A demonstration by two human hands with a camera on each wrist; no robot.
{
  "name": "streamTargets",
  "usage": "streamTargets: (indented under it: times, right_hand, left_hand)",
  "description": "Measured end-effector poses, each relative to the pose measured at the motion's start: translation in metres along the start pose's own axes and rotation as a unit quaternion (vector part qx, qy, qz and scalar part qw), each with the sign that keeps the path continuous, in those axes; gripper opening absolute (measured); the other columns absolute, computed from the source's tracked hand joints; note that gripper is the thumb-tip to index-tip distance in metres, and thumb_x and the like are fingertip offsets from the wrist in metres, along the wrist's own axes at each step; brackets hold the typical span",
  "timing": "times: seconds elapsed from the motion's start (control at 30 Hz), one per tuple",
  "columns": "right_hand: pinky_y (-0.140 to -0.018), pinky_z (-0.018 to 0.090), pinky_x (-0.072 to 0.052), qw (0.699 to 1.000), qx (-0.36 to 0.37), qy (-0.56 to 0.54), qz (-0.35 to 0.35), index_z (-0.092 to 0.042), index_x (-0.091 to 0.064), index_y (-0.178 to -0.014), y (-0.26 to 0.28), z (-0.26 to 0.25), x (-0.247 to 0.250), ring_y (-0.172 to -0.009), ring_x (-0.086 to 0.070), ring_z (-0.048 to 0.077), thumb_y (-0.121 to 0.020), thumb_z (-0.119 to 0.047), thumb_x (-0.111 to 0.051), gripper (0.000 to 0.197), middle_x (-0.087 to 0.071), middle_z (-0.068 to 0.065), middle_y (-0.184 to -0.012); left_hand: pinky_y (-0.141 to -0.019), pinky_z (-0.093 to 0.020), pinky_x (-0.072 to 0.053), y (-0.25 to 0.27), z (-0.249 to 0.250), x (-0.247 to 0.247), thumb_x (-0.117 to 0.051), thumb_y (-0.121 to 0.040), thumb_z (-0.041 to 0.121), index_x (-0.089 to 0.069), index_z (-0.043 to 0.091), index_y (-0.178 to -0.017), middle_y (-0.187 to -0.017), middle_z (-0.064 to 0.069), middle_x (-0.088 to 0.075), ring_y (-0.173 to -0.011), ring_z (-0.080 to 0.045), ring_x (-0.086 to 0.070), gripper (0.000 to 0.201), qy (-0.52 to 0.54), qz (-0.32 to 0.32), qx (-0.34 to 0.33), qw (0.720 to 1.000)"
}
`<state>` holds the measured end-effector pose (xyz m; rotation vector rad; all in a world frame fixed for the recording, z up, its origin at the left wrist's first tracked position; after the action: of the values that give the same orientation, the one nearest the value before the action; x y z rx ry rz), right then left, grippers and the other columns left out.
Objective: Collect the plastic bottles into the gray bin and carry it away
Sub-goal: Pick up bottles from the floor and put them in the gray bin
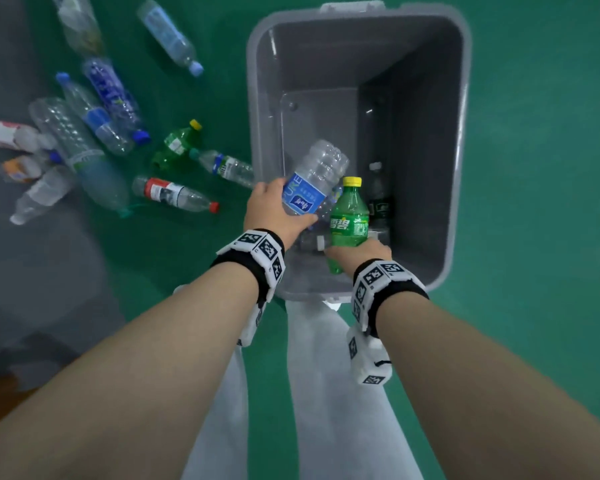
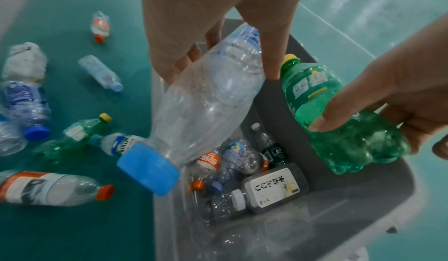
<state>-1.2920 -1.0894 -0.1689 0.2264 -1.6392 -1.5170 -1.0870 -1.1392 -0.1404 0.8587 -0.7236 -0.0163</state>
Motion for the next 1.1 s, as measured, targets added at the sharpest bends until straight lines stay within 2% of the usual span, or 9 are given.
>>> streamTargets:
  times: [0.13, 0.37, 0.43, 0.53, 0.7, 0.9, 1.0, 1.07, 1.1]
  right_hand:
    - [-0.087, 0.034, -0.053, 0.999, -0.029, -0.034, 0.015, -0.015, -0.061, -0.111, -0.024, 0.024, 0.027, -0.097, -0.063, 0.027, -0.059, -0.048, -0.074, 0.063, -0.061, 0.011, -0.114]
    - [-0.074, 0.029, -0.049, 0.992, -0.051, -0.118, -0.008, -0.014, -0.062, -0.109, -0.063, 0.040, 0.040, -0.091, -0.065, 0.028, -0.064, -0.041, -0.073, 0.053, -0.064, 0.011, -0.108]
    - [-0.077, 0.030, -0.051, 0.989, -0.056, -0.135, -0.002, -0.013, -0.062, -0.109, -0.077, 0.038, 0.043, -0.091, -0.065, 0.028, -0.065, -0.043, -0.072, 0.054, -0.064, 0.011, -0.109]
    - [-0.085, 0.037, -0.054, 0.986, -0.061, -0.154, 0.019, -0.013, -0.061, -0.107, -0.093, 0.028, 0.051, -0.092, -0.064, 0.029, -0.062, -0.052, -0.074, 0.061, -0.064, 0.010, -0.106]
    - [-0.087, 0.039, -0.054, 0.990, -0.048, -0.131, 0.034, -0.014, -0.060, -0.113, -0.129, 0.007, 0.050, -0.097, -0.064, 0.030, -0.063, -0.049, -0.075, 0.063, -0.063, 0.010, -0.111]
    - [-0.082, 0.030, -0.048, 0.993, -0.029, -0.119, 0.001, -0.010, -0.062, -0.112, -0.176, 0.000, 0.031, -0.098, -0.064, 0.028, -0.081, -0.043, -0.068, 0.045, -0.066, 0.009, -0.104]
    - [-0.084, 0.031, -0.049, 0.993, -0.013, -0.112, -0.030, -0.008, -0.062, -0.116, -0.186, 0.000, 0.016, -0.100, -0.063, 0.027, -0.089, -0.037, -0.062, 0.039, -0.065, 0.009, -0.107]
    - [-0.071, 0.025, -0.047, 0.990, -0.018, -0.131, -0.039, -0.011, -0.060, -0.120, -0.190, 0.002, 0.008, -0.107, -0.060, 0.024, -0.089, -0.035, -0.061, 0.039, -0.062, 0.007, -0.120]
    - [-0.059, 0.021, -0.041, 0.987, -0.027, -0.153, -0.047, -0.014, -0.057, -0.124, -0.189, 0.004, 0.004, -0.108, -0.059, 0.022, -0.089, -0.035, -0.061, 0.041, -0.060, 0.005, -0.125]
  left_hand:
    - [-0.097, -0.030, -0.041, -0.008, 0.030, -0.038, -0.082, -0.068, 0.037, -0.049, 0.015, -0.128, -0.121, -0.008, -0.048, -0.111, -0.023, -0.052, 0.072, -0.062, -0.032, -0.002, 0.998]
    - [-0.091, -0.029, -0.044, -0.039, 0.067, -0.091, -0.081, -0.067, 0.035, -0.053, 0.014, -0.119, -0.119, -0.009, -0.049, -0.106, -0.025, -0.055, 0.063, -0.121, -0.078, -0.017, 0.990]
    - [-0.090, -0.032, -0.046, -0.053, 0.072, -0.102, -0.079, -0.068, 0.037, -0.052, 0.012, -0.119, -0.119, -0.010, -0.050, -0.105, -0.027, -0.055, 0.063, -0.138, -0.086, -0.014, 0.987]
    - [-0.092, -0.035, -0.046, -0.075, 0.068, -0.118, -0.077, -0.071, 0.038, -0.049, 0.007, -0.122, -0.122, -0.013, -0.049, -0.109, -0.029, -0.055, 0.065, -0.171, -0.106, 0.009, 0.979]
    - [-0.088, -0.035, -0.044, -0.113, 0.043, -0.135, -0.072, -0.074, 0.037, -0.046, 0.008, -0.124, -0.123, -0.014, -0.048, -0.109, -0.031, -0.055, 0.063, -0.203, -0.139, 0.056, 0.968]
    - [-0.081, -0.031, -0.043, -0.157, 0.017, -0.149, -0.071, -0.075, 0.041, -0.049, 0.008, -0.125, -0.123, -0.011, -0.049, -0.105, -0.027, -0.056, 0.064, -0.217, -0.157, 0.061, 0.962]
    - [-0.084, -0.032, -0.045, -0.166, 0.008, -0.159, -0.069, -0.078, 0.042, -0.058, 0.009, -0.108, -0.117, -0.012, -0.057, -0.102, -0.027, -0.058, 0.046, -0.227, -0.172, 0.064, 0.956]
    - [-0.077, -0.030, -0.041, -0.165, 0.004, -0.166, -0.062, -0.085, 0.036, -0.054, 0.015, -0.078, -0.102, -0.010, -0.059, -0.095, -0.025, -0.056, 0.024, -0.238, -0.198, 0.064, 0.949]
    - [-0.074, -0.029, -0.039, -0.161, 0.002, -0.169, -0.058, -0.088, 0.032, -0.047, 0.016, -0.068, -0.094, -0.009, -0.057, -0.091, -0.024, -0.055, 0.028, -0.249, -0.209, 0.063, 0.944]
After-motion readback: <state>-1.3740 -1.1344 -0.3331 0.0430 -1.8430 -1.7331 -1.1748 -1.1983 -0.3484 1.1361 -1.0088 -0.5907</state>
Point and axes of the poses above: each hand's wrist, its own y-axis away from the middle knuckle, its own x-axis out of the back of the hand, z = x × y, the point moved 9 cm from there along -y, towards the middle knuckle
